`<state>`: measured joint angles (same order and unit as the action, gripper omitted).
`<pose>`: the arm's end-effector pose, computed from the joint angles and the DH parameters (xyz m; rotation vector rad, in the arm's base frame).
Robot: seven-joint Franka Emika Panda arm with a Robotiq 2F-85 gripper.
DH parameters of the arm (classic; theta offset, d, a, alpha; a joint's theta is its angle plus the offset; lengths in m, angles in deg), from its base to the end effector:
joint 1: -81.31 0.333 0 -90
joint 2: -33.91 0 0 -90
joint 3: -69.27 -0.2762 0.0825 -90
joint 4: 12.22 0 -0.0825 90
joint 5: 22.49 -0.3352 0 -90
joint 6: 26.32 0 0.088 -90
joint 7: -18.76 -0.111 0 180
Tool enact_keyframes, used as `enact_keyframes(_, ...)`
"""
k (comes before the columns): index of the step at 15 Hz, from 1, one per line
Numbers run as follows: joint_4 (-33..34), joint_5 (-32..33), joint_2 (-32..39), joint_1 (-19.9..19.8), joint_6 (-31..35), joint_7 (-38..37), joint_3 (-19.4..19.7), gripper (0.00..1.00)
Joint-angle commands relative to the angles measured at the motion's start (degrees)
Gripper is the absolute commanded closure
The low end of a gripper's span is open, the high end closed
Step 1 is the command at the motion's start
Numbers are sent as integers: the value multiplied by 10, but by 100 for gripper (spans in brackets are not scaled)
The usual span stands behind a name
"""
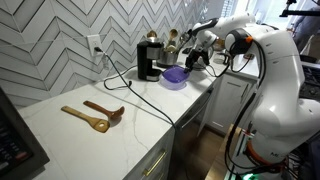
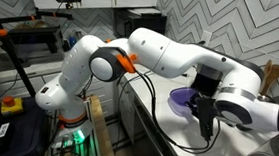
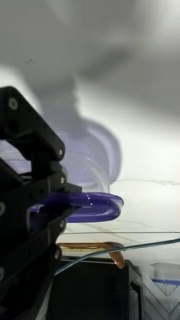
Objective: Put the dark blue lid on top of the clear bowl on the right
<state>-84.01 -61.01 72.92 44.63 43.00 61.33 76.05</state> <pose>0.4903 -0.3273 0.3355 -2.2200 0.0183 0.1154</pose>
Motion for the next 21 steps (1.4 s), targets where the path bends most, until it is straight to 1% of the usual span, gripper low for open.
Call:
enact_keyframes(1, 17, -31, 19, -12, 5, 4, -11, 97)
enact_keyframes(5, 21, -44, 26, -10, 3, 2, -8, 97)
enact_keyframes(21, 24, -35, 41, -7, -4, -26, -4, 97)
